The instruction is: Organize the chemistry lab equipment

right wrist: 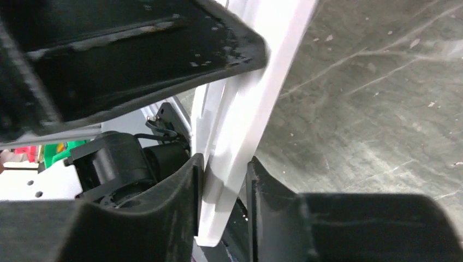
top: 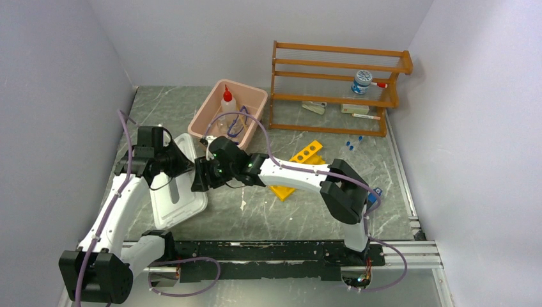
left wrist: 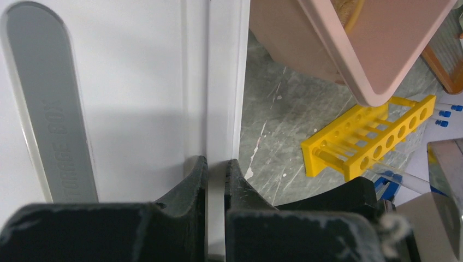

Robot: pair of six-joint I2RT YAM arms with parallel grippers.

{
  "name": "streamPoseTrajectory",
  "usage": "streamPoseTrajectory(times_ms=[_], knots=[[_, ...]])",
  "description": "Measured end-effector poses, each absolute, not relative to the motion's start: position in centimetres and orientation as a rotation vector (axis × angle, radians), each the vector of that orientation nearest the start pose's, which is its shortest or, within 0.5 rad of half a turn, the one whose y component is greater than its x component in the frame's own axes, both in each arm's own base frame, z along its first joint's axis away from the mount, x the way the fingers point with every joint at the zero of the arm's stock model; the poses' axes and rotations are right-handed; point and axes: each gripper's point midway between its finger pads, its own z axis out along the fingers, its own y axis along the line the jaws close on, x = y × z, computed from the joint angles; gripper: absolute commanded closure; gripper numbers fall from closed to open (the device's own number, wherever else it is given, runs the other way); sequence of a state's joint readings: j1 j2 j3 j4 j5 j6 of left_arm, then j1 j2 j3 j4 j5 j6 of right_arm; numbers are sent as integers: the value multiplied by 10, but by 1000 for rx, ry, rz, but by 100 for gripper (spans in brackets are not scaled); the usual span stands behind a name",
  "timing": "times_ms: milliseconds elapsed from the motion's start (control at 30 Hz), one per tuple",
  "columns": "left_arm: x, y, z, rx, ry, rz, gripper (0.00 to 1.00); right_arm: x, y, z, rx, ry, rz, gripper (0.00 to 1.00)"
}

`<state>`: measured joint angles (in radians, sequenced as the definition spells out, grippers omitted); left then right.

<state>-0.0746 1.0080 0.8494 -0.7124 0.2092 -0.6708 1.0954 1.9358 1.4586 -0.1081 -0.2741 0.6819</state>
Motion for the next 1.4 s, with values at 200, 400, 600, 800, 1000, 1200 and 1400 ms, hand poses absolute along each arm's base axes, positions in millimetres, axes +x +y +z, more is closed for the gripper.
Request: streamPoseTrajectory(times_ms=[200,400,600,800,1000,1200,1400], knots=[[255,-80,164,-640,2386,-586,85,187,506,139,-602,2403,1260,97],[259,-80,190,-615,2354,-584,32,191,506,162,-595,2359,1347,100],[270,-79,259,-538,2223,-604,14,184,494,212,-639,2261,1413,100],[271,-79,329,-456,2079,-623,14,184,470,266,-646,2153,1460,100],[268,-78,365,-421,2000,-634,14,204,450,292,-586,2105,1468,100],[275,-88,381,-411,1987,-707,17,228,423,320,-478,2056,1494,100],[279,-102,384,-395,1993,-807,16,260,384,371,-326,1925,1523,100]])
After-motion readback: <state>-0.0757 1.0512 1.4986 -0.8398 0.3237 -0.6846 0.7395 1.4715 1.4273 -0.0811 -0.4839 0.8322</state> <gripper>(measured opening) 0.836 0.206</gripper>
